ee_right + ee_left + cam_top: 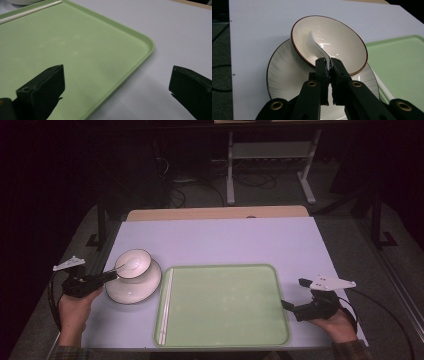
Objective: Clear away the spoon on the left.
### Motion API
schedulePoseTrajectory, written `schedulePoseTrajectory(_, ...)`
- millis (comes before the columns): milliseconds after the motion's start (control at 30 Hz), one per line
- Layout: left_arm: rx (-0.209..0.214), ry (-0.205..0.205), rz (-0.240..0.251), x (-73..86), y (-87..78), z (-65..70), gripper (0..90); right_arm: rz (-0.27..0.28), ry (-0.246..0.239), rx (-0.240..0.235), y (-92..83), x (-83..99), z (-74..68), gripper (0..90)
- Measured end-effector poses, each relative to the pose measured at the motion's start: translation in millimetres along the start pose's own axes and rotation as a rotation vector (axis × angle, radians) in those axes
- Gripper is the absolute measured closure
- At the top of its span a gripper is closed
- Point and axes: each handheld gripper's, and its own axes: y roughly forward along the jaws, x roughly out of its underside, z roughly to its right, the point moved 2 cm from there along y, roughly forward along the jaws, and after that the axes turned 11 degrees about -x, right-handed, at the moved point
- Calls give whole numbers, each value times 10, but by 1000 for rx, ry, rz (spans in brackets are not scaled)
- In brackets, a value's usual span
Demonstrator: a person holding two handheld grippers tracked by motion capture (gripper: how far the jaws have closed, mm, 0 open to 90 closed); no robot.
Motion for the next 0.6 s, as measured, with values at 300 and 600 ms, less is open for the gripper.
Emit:
schedulePoseTrajectory(300, 3, 17, 38, -22, -42, 30, 851, 0, 0, 0, -1, 0, 1, 0)
schedulePoseTrajectory(600, 22, 41, 108, -110, -160, 105, 851, 3, -1, -2, 0, -3, -3, 0)
